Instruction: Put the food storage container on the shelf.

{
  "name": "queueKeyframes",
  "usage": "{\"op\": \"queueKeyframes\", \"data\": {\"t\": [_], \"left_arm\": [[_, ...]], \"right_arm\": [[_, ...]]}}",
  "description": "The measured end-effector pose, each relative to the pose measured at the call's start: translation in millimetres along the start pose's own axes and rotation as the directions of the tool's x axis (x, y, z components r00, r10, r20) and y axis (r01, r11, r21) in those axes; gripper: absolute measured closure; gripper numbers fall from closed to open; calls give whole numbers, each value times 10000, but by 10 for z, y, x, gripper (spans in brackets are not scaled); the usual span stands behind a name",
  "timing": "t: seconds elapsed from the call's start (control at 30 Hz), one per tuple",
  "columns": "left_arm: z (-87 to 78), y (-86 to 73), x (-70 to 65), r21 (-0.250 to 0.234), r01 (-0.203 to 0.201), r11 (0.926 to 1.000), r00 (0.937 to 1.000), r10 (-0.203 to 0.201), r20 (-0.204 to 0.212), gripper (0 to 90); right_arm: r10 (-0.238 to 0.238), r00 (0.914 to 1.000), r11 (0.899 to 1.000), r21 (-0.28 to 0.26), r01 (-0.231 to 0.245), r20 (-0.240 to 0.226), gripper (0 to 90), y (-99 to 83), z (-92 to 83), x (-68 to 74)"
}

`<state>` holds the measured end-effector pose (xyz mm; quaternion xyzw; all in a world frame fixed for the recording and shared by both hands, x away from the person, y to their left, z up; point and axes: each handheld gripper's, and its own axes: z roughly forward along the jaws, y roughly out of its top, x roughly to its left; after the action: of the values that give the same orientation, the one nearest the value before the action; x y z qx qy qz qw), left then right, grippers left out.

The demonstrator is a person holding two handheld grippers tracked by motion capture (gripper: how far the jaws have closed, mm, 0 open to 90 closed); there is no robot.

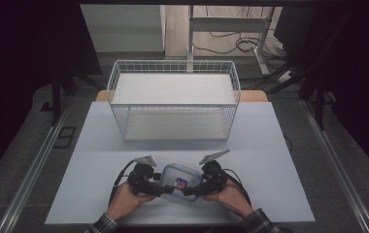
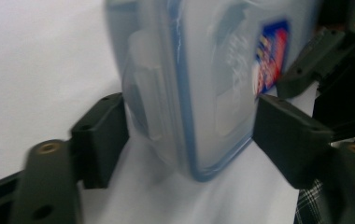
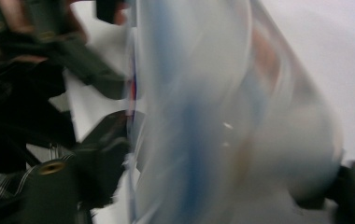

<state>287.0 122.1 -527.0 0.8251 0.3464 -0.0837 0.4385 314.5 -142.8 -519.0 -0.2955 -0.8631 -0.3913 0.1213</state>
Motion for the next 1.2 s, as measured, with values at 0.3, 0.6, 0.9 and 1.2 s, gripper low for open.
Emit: {"op": "queueKeyframes", "data": {"t": [0.3, 0.6, 0.9, 1.2], "left_arm": [[16, -42, 7, 6, 62, 10000, 9994, -62, 335, 424], [-1, -1, 40, -243, 25, 9997, 9991, -15, 425, 413], [-21, 104, 234, -1036, 219, 9944, 9895, -67, 1446, 405], [20, 101, 175, -686, 125, 9976, 9935, -46, 1141, 468]], "right_arm": [[-128, 9988, 9996, -254, 140, 473, 278, -74, -176, 63], [246, 9996, 9973, -684, -253, -119, 362, -185, -363, 6], [-525, 9983, 9973, -522, 512, -245, 348, -27, -311, -75], [-257, 9974, 9978, -596, 297, 673, 226, -102, -377, -89]]}}
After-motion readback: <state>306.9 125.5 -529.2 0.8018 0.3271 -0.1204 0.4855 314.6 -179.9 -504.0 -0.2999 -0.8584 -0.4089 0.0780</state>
